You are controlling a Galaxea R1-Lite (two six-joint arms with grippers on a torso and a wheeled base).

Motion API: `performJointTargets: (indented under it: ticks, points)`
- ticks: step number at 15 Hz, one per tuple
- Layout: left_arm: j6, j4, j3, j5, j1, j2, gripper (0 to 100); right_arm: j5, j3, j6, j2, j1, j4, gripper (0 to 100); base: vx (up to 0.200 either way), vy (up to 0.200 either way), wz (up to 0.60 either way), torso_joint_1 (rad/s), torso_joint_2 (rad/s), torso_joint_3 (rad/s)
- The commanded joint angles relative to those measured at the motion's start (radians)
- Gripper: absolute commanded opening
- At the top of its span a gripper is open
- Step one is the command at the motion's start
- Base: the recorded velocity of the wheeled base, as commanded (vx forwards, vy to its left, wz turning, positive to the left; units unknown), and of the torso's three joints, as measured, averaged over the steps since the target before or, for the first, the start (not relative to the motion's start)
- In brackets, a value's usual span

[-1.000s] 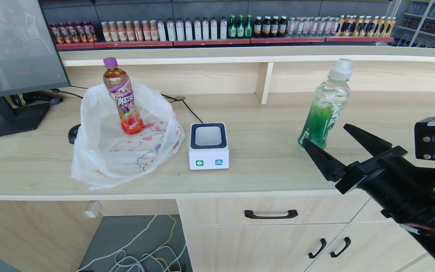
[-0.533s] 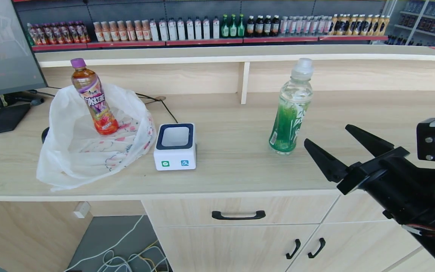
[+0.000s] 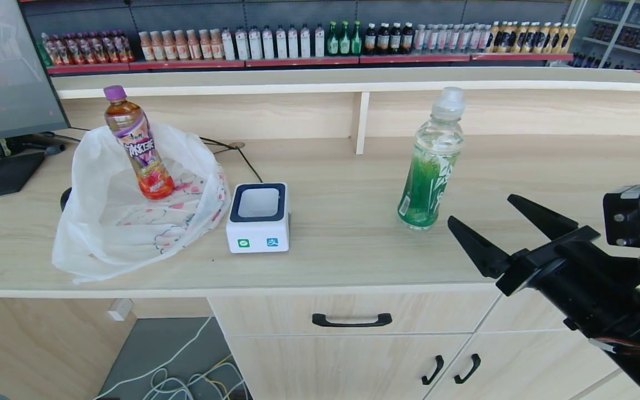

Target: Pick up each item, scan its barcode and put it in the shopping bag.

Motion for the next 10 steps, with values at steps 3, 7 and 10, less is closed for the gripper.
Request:
performJointTargets:
  ticks: [3, 7, 10]
  points:
    - [0.000, 0.000, 0.000, 0.000, 0.000, 0.000, 100, 0.004, -0.117, 0.001, 0.032, -0.044, 0.086, 100, 0.000, 0.000, 0.00, 0.000, 0.00, 0.000]
    - [0.000, 0.000, 0.000, 0.000, 0.000, 0.000, 100, 0.004, -0.317, 0.001, 0.027, -0.044, 0.298, 100, 0.000, 0.000, 0.00, 0.000, 0.00, 0.000]
    - [0.000, 0.000, 0.000, 0.002, 0.000, 0.000, 100, 0.001, -0.397, 0.004, 0.027, -0.052, 0.411, 100, 0.000, 0.000, 0.00, 0.000, 0.00, 0.000]
